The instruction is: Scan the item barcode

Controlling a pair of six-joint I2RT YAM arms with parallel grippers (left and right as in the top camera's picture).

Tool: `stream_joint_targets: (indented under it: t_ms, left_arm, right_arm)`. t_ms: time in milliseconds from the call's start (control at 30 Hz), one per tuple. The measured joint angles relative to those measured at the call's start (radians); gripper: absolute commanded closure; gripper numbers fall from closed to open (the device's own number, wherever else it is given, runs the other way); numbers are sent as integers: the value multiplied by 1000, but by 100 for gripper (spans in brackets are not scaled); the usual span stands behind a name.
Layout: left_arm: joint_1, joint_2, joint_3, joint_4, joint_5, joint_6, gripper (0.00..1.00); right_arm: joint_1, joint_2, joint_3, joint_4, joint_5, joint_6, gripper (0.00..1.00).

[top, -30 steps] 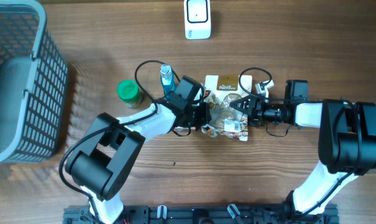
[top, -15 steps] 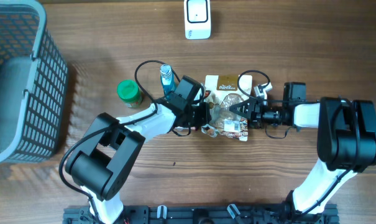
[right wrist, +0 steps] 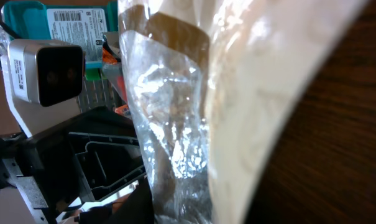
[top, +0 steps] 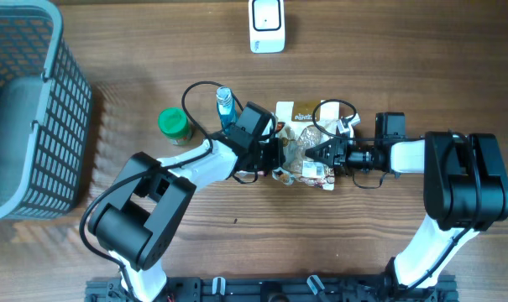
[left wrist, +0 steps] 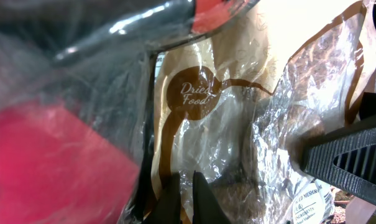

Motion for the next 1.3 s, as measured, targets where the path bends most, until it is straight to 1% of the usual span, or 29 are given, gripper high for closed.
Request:
stream_joint_targets:
  t_ms: [300, 333, 367, 400, 467, 533, 567, 667, 733, 933, 1000, 1133, 1267, 1300]
  left_arm:
    - [0, 0, 0, -3, 0, 0, 96]
    - [0, 0, 0, -3, 0, 0, 96]
    - [0, 0, 0, -3, 0, 0, 96]
    - [0, 0, 0, -3, 0, 0, 96]
    - [0, 0, 0, -4, 0, 0, 96]
    - [0, 0, 0, -7, 0, 0, 96]
    - [0, 0, 0, -10, 0, 0, 96]
    - [1, -2, 1, -21, 0, 0, 96]
    - [1, -2, 1, -22, 0, 0, 96]
    - [1, -3, 1, -23, 0, 0, 96]
    - [1, -3, 1, -23, -1, 0, 96]
    - [1, -3, 1, -23, 0, 0, 96]
    - [1, -3, 1, -25, -1, 0, 96]
    - [1, -3, 1, -25, -1, 0, 96]
  right_arm:
    - [-2, 0, -2, 6, 0, -10, 79]
    - [-3, -1, -3, 10, 0, -10, 75]
    - [-3, -1, -6, 18, 0, -8, 66]
    - [-3, -1, -8, 24, 0, -8, 60]
    - [-4, -1, -10, 40, -6, -6, 51]
    - [-8, 7, -9, 50, -43, -16, 44]
    - [-11, 10, -6, 48, -58, -15, 43]
    - [-11, 8, 5, 38, -68, -7, 44]
    - [-11, 9, 8, 36, -68, -7, 46]
    - [-11, 14, 8, 57, -66, 0, 47]
    - [-11, 14, 8, 61, -66, 2, 44]
    - [-11, 14, 7, 91, -69, 19, 42]
    - [-11, 14, 12, 97, -68, 31, 45]
    - [-11, 14, 14, 101, -65, 31, 48]
